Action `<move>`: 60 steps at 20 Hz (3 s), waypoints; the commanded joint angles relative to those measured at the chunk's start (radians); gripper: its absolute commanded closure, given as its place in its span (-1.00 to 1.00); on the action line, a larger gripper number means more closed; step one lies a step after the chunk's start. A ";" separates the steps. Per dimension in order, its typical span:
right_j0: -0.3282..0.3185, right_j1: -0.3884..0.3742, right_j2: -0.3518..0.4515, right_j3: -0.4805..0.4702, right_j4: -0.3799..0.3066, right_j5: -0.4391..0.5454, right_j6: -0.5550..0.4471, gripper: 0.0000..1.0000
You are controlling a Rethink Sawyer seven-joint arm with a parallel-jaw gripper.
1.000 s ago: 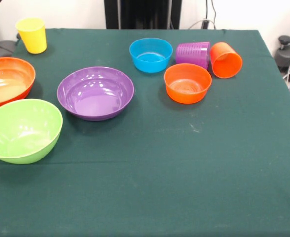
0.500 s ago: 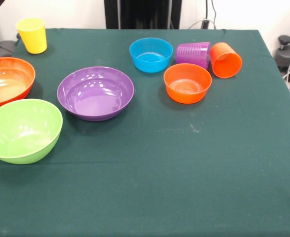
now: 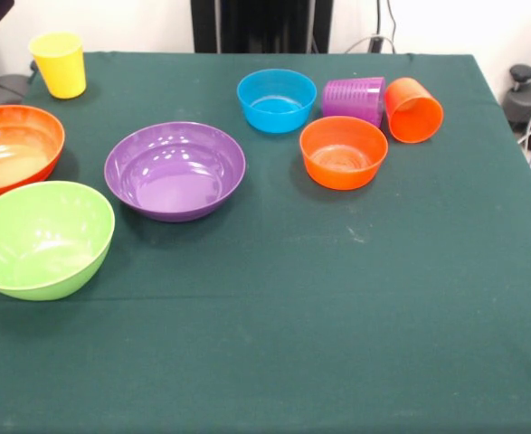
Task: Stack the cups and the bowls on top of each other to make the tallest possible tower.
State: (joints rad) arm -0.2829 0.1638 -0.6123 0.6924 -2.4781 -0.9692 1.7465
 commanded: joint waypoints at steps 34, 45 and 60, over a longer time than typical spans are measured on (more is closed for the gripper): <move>0.018 -0.141 -0.042 0.056 0.097 -0.064 0.040 -1.00; -0.041 -0.168 -0.064 0.052 0.100 -0.080 0.054 -1.00; -0.125 -0.257 -0.048 0.158 0.106 -0.099 -0.120 -1.00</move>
State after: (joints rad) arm -0.3910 -0.0455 -0.7654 0.7216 -2.4685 -1.0002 1.7465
